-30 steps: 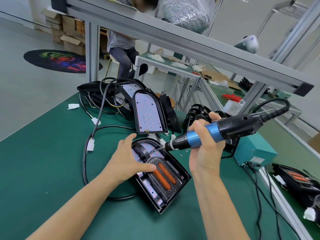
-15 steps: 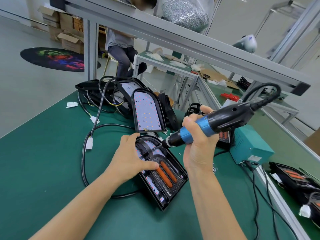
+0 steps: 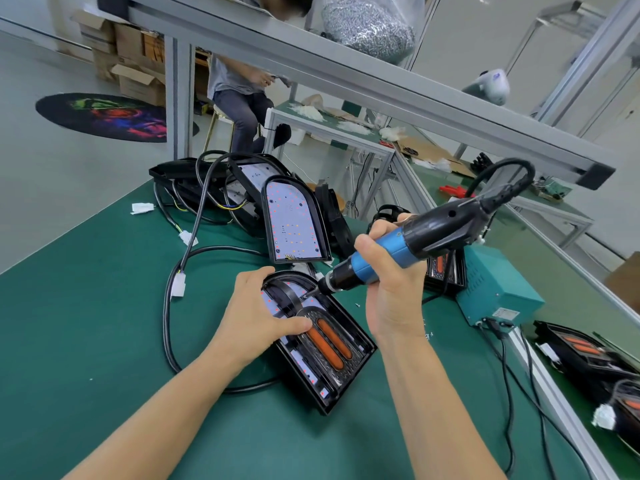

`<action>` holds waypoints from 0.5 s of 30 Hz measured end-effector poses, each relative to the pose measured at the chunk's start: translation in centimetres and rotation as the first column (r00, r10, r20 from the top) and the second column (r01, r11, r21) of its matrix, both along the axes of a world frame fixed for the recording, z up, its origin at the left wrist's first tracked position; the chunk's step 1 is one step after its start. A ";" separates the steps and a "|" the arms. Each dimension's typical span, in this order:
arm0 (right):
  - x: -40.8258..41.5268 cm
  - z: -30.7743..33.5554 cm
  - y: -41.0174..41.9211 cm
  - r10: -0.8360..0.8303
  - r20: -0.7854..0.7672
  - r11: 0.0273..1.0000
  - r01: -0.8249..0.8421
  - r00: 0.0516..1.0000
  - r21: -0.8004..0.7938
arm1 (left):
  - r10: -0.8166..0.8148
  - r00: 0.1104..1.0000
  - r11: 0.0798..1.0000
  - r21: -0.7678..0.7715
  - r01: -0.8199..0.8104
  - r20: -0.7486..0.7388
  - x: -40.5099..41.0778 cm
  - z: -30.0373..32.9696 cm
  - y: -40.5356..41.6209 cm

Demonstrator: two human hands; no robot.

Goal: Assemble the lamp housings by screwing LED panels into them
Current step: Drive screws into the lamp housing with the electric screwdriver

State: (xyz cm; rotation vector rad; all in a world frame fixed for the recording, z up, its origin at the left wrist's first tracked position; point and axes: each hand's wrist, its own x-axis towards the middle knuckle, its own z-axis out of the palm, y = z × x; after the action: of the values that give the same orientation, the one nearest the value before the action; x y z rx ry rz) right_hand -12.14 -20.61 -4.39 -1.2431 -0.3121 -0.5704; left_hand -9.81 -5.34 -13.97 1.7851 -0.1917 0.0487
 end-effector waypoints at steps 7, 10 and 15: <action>0.3 -0.6 -0.1 0.017 -0.007 0.999 -0.017 1.000 0.049 | 0.010 1.000 1.000 0.003 -0.010 -0.007 0.0 -0.3 0.1; 0.4 -0.5 -0.2 0.020 -0.011 0.999 -0.019 1.000 0.045 | 0.008 1.000 1.000 0.007 -0.008 -0.007 0.0 -0.4 0.1; 0.4 -0.4 -0.1 0.028 -0.021 0.999 -0.028 0.999 0.034 | 0.010 1.000 1.000 0.002 -0.010 -0.004 0.0 -0.4 0.1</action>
State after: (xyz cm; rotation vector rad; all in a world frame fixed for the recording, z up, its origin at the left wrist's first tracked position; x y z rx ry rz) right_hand -11.76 -20.75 -4.81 -1.2097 -0.3000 -0.5357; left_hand -9.81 -5.27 -14.36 1.7880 -0.1793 0.0521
